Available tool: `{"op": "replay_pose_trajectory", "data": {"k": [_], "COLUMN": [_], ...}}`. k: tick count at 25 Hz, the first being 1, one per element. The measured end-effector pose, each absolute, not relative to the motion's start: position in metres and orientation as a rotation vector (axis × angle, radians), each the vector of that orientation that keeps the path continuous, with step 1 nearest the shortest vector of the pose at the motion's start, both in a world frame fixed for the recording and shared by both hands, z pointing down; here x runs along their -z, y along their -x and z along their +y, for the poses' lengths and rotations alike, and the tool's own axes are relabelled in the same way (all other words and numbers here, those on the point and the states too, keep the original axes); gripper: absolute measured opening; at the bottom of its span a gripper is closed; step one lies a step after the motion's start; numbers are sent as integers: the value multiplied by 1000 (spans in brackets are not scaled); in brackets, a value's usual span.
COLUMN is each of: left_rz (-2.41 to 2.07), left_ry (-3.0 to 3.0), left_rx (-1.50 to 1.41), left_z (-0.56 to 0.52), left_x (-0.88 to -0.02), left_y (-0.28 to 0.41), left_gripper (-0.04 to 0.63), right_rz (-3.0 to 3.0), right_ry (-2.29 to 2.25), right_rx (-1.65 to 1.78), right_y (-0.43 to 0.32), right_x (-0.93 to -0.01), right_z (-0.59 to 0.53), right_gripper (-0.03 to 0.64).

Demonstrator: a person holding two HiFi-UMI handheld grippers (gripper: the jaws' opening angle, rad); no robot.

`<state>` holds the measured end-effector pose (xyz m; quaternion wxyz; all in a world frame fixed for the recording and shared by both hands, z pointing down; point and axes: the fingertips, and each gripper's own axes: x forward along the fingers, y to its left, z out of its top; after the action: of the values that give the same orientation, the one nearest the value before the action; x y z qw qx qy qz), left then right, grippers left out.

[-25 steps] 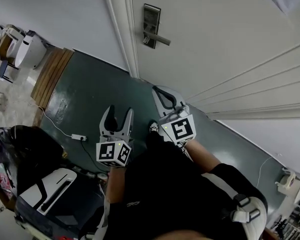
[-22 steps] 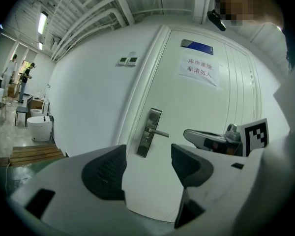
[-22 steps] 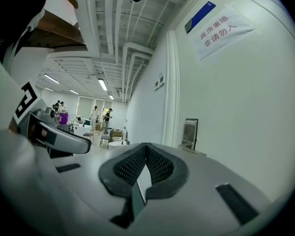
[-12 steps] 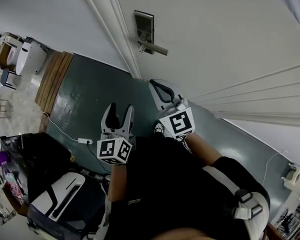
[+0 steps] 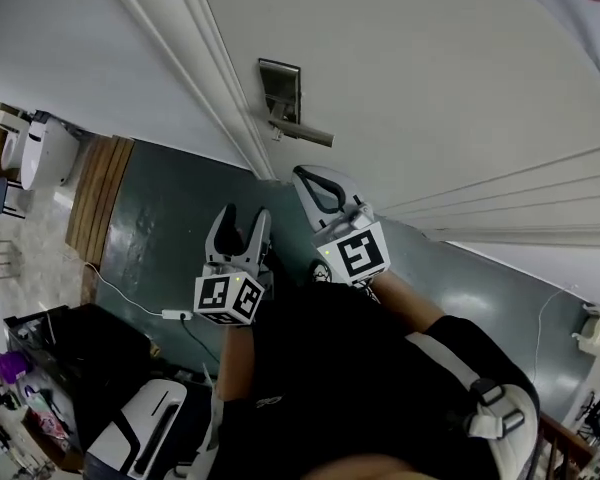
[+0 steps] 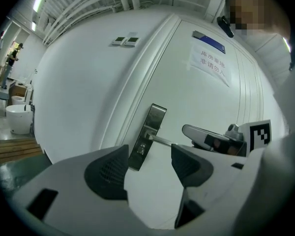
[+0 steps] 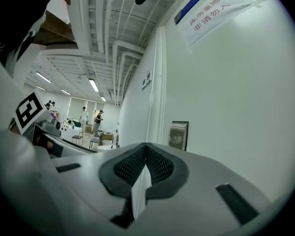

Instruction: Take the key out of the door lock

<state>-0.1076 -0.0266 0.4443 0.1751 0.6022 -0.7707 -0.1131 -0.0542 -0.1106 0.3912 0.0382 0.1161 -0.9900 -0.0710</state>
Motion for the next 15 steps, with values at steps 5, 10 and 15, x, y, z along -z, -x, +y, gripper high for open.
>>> {"op": "replay_pose_trajectory", "data": {"k": [5, 10, 15], "left_rz": [-2065, -1967, -1825], "left_ry": [-1801, -1868, -1933], "left_rx": [342, 343, 320], "left_z": [-56, -83, -101], "left_x": [-443, -451, -467], "left_y": [138, 166, 179], "left_gripper": [272, 272, 272], "right_rz": [-3021, -2972, -2940], "right_ry": [-462, -563, -692], "right_rx": [232, 202, 131], "right_y": [82, 105, 116], "right_x": [-385, -396, -405], "right_z": [-127, -141, -149], "right_gripper": [9, 9, 9]}}
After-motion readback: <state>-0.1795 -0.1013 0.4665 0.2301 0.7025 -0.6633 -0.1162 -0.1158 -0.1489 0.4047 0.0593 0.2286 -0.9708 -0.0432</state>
